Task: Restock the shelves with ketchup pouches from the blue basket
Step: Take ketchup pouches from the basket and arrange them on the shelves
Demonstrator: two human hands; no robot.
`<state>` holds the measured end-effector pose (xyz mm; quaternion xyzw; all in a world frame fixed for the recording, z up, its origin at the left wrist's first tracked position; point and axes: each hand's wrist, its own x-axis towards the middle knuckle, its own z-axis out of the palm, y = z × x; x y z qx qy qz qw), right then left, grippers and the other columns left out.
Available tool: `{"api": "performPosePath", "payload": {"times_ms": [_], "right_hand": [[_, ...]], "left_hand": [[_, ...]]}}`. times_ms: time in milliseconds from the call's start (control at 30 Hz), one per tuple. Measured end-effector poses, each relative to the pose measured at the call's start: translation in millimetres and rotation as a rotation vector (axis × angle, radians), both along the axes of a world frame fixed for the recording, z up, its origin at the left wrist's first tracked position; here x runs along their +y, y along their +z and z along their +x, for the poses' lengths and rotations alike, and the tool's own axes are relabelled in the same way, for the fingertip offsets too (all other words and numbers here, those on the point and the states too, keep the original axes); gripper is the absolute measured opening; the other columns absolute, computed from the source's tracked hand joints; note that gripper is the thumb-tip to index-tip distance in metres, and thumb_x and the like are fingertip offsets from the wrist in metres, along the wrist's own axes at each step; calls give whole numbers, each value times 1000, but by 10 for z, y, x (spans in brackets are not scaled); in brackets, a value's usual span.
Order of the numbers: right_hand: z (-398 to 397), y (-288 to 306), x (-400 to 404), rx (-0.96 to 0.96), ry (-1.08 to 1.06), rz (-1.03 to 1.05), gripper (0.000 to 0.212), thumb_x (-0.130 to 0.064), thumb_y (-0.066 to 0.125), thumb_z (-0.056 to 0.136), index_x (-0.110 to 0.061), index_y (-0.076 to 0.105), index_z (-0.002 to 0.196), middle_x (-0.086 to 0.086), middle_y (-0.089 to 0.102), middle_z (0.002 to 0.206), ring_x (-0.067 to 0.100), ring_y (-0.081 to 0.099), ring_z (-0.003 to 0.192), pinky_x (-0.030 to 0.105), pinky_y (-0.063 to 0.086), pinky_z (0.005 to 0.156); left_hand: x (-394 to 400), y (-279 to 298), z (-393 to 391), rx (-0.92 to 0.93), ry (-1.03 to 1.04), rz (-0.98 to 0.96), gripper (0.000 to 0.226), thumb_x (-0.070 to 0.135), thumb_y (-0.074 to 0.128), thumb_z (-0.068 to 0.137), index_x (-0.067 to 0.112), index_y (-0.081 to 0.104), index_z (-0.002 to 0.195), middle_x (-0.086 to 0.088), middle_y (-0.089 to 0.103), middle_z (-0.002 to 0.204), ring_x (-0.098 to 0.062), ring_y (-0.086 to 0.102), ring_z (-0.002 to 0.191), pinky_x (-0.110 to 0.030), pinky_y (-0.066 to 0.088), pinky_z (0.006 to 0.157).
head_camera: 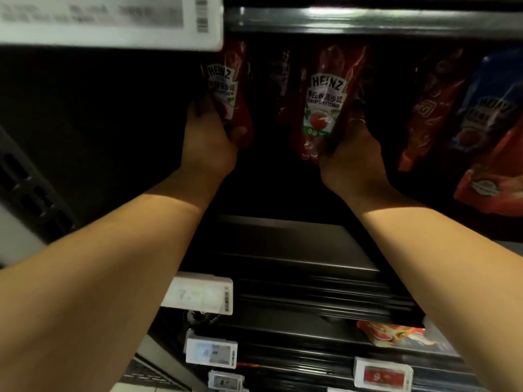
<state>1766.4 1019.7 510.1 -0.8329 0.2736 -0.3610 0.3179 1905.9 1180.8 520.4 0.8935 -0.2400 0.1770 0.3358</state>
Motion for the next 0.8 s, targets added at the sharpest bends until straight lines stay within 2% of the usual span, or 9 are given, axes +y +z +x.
{"api": "performPosePath", "payload": {"times_ms": [67, 100, 200, 333, 433, 533, 633, 700, 800], "right_hand": [[106, 38, -61, 60, 20, -3, 38, -33, 61, 99, -19, 53, 133, -7, 61, 116, 8, 57, 100, 1, 36, 62], [165, 71, -88, 97, 26, 0, 40, -31, 61, 99, -17, 52, 135, -1, 62, 124, 15, 61, 109, 10, 40, 72], [364, 196, -86, 195, 29, 38, 48, -27, 60, 100, -13, 44, 143, 8, 54, 142, 27, 52, 131, 17, 30, 85], [564, 202, 36, 220, 74, 72, 53, -20, 58, 100, -8, 36, 148, 13, 49, 148, 31, 46, 137, 24, 36, 104], [575, 89, 79, 106, 58, 56, 51, -21, 59, 100, -9, 40, 146, 14, 54, 144, 32, 51, 133, 25, 38, 105], [512, 41, 85, -9, 30, 37, 70, -28, 68, 94, -11, 33, 152, 15, 53, 145, 33, 49, 133, 21, 33, 104], [497, 55, 93, -59, 20, 35, 89, -34, 72, 90, -10, 17, 157, 18, 48, 148, 36, 47, 136, 33, 33, 114], [505, 56, 111, -64, 2, 4, 86, -33, 69, 92, -14, 15, 157, 19, 44, 150, 35, 43, 138, 37, 32, 118], [500, 32, 125, -62, 40, -42, 69, -23, 64, 93, -22, 28, 152, 18, 47, 146, 35, 45, 135, 29, 30, 114]], "left_hand": [[-3, -50, -9, -48, 22, -20, 92, 42, 68, 92, 8, 16, 159, -17, 31, 159, -32, 33, 145, -32, 22, 117], [-2, -57, -22, -74, 34, -44, 95, 42, 71, 90, 10, 15, 160, -18, 32, 158, -33, 34, 144, -34, 24, 117], [9, -57, -76, -139, 34, -149, 97, 35, 80, 83, 16, 22, 159, -19, 36, 154, -34, 39, 140, -36, 29, 113], [8, -63, -78, -130, -17, -176, 94, 33, 79, 82, 20, 25, 158, -19, 37, 152, -33, 43, 136, -30, 33, 108], [19, -74, -61, -110, -29, -170, 95, 31, 80, 80, 23, 26, 158, -20, 38, 151, -35, 46, 134, -32, 36, 109], [21, -95, -81, -147, -9, -157, 92, 31, 81, 80, 27, 29, 156, -20, 43, 147, -37, 51, 129, -34, 41, 104], [5, -98, -73, -155, -17, -158, 89, 29, 81, 80, 28, 31, 153, -20, 46, 142, -38, 56, 121, -36, 46, 98], [-6, -99, -39, -149, -20, -158, 90, 27, 81, 79, 27, 30, 153, -21, 45, 142, -39, 55, 121, -38, 47, 98], [-49, -110, 20, -157, -52, -135, 88, 30, 77, 82, 30, 24, 152, -23, 45, 138, -44, 55, 120, -45, 48, 97]]}}
